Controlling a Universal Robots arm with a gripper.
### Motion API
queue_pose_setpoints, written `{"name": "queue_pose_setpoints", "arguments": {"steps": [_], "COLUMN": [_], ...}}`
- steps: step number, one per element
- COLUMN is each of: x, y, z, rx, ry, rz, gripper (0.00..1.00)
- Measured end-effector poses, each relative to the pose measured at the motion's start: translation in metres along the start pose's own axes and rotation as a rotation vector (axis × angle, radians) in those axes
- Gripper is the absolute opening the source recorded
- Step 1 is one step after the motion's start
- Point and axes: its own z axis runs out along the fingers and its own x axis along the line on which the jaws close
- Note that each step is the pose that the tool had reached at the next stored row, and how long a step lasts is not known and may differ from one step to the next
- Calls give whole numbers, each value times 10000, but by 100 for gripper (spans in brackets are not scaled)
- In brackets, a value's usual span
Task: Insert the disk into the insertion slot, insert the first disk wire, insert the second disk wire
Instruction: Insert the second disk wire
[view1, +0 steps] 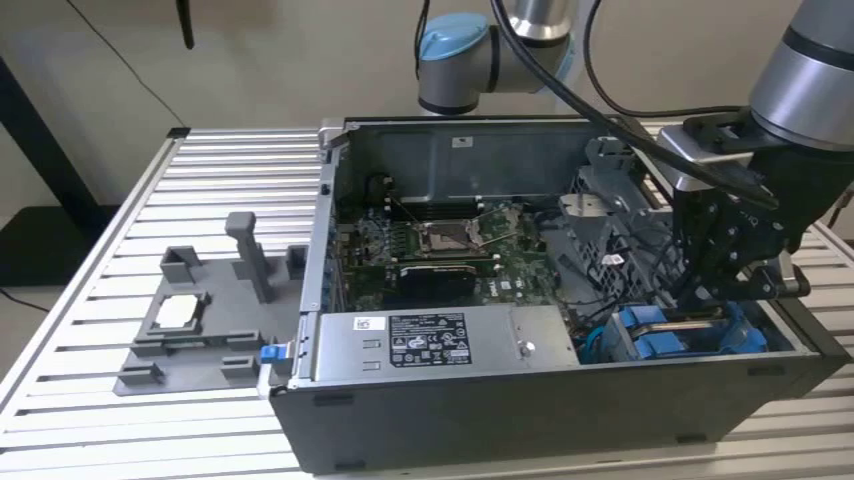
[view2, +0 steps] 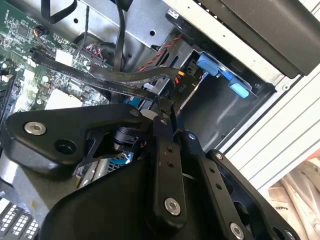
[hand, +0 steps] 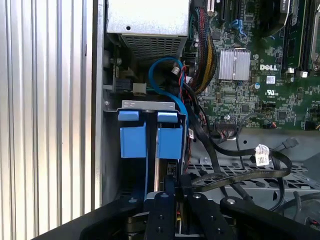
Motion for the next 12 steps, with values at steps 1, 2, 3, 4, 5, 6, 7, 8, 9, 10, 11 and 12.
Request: {"name": "queue_pose_setpoints", "arguments": {"steps": [1,2,3,4,5,6,7,8,9,10,11,12], "x": [2,6,9,13,17,20,24,28,33,35,34,35], "y": [-1,-1,-1,-1,0,0,0,0,0,0,0,-1], "z": [6,14,24,31,37,41,45,48,49,49,49,47], "rx": [1,1,1,1,1,2,2,0,-5,-16,-28,-43], "ry": [-1,-1,-1,4,9,10,7,4,3,3,1,2], "rz": [23,56,97,138,181,221,260,298,331,361,389,413], "gripper": [16,16,16,16,16,16,16,16,17,17,17,24]}}
